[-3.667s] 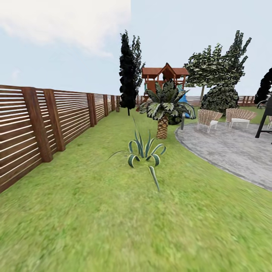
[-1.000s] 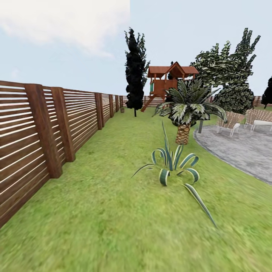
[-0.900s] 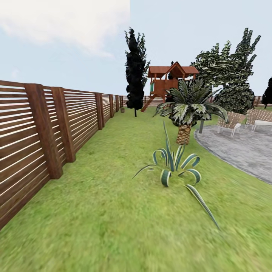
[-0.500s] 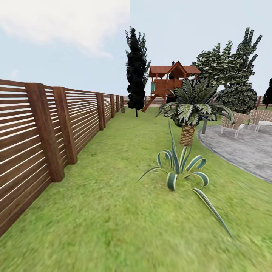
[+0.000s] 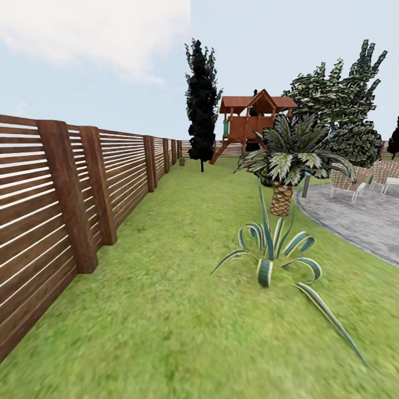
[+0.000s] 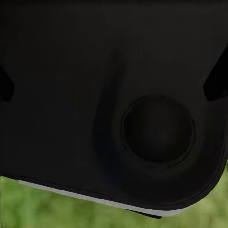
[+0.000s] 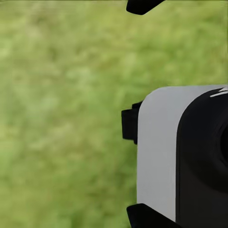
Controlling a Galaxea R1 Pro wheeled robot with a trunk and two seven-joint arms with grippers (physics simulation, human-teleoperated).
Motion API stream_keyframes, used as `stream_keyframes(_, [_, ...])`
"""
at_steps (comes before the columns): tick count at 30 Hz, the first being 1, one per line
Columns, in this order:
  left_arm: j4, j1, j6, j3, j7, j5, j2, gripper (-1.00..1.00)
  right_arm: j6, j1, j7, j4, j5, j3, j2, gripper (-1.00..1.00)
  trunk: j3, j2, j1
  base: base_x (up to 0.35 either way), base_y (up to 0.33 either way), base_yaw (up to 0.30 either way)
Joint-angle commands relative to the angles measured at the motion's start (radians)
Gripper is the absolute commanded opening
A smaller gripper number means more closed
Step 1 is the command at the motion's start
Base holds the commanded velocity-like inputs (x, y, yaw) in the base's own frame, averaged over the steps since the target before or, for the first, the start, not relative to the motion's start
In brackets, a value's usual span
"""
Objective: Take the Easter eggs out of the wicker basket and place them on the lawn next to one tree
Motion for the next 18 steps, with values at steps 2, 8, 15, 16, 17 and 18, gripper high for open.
stream_keyframes(2, [-0.001, 0.0, 0.0, 0.003, -0.005, 0.01, 0.0, 1.0, -0.004, -0.001, 0.001, 0.001, 0.001, -0.005, 0.0, 1.0, -0.001, 0.0, 0.0, 0.255, 0.25, 0.0])
stream_keyframes(8, [-0.001, 0.0, 0.0, 0.003, -0.005, 0.01, 0.0, 1.0, -0.004, -0.001, 0.001, 0.001, 0.001, -0.005, 0.001, 1.0, -0.001, 0.0, 0.0, 0.255, 0.25, 0.0])
stream_keyframes(15, [-0.001, 0.0, 0.0, 0.003, -0.005, 0.011, 0.0, 1.0, -0.004, -0.001, 0.001, 0.001, 0.001, -0.005, 0.001, 1.0, -0.001, 0.0, 0.0, 0.255, 0.25, 0.0])
stream_keyframes(16, [-0.001, 0.0, 0.0, 0.003, -0.005, 0.011, 0.0, 1.0, -0.004, -0.001, 0.001, 0.001, 0.001, -0.005, 0.001, 1.0, -0.001, 0.0, 0.0, 0.255, 0.25, 0.0])
stream_keyframes(17, [-0.001, 0.0, 0.0, 0.003, -0.005, 0.011, 0.0, 1.0, -0.004, 0.0, 0.001, 0.001, 0.001, -0.005, 0.001, 1.0, -0.001, 0.0, 0.0, 0.255, 0.25, 0.0])
stream_keyframes(18, [-0.001, 0.0, 0.0, 0.003, -0.005, 0.011, 0.0, 1.0, -0.004, 0.0, 0.001, 0.001, 0.001, -0.005, 0.0, 1.0, -0.001, 0.0, 0.0, 0.255, 0.25, 0.0])
